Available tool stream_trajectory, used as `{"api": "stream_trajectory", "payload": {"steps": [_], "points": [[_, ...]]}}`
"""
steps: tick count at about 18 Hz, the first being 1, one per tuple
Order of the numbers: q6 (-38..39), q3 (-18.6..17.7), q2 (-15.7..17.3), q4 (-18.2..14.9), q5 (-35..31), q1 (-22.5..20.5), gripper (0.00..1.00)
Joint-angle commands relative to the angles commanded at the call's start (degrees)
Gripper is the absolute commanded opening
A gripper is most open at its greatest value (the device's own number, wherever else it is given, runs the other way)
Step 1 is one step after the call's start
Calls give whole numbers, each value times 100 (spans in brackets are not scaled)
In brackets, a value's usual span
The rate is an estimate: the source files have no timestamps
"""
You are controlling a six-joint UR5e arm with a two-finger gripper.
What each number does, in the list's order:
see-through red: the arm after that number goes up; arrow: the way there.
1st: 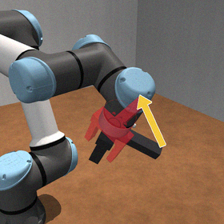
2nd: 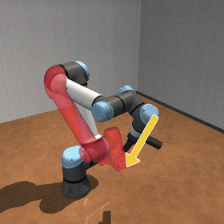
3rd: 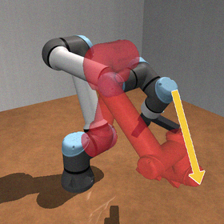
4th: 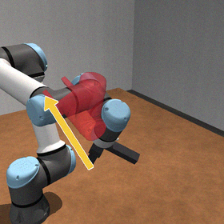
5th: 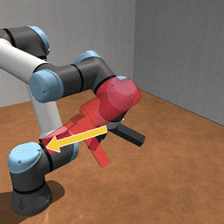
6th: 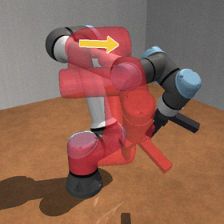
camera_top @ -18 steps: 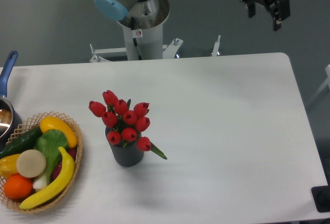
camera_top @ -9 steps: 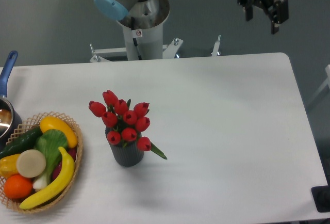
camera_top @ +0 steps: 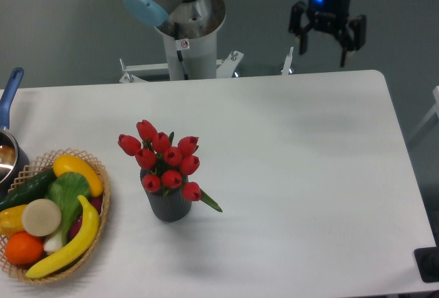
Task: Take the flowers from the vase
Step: 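Lower the open gripper and move it toward the red tulips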
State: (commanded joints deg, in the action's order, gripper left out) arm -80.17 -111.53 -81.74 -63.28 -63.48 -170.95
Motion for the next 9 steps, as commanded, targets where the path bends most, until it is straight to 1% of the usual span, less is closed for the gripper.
{"api": "stream_trajectory", "payload": {"steps": [2,3,4,6,7,9], "points": [[72,-157,-18,9,519,0,100],[72,-280,8,9,713,0,100],[72,-308,17,17,810,0,100],[11,-203,17,18,654,-70,100],[10,-185,26,18,488,-114,100],[10,-150,26,35,381,-158,100]]}}
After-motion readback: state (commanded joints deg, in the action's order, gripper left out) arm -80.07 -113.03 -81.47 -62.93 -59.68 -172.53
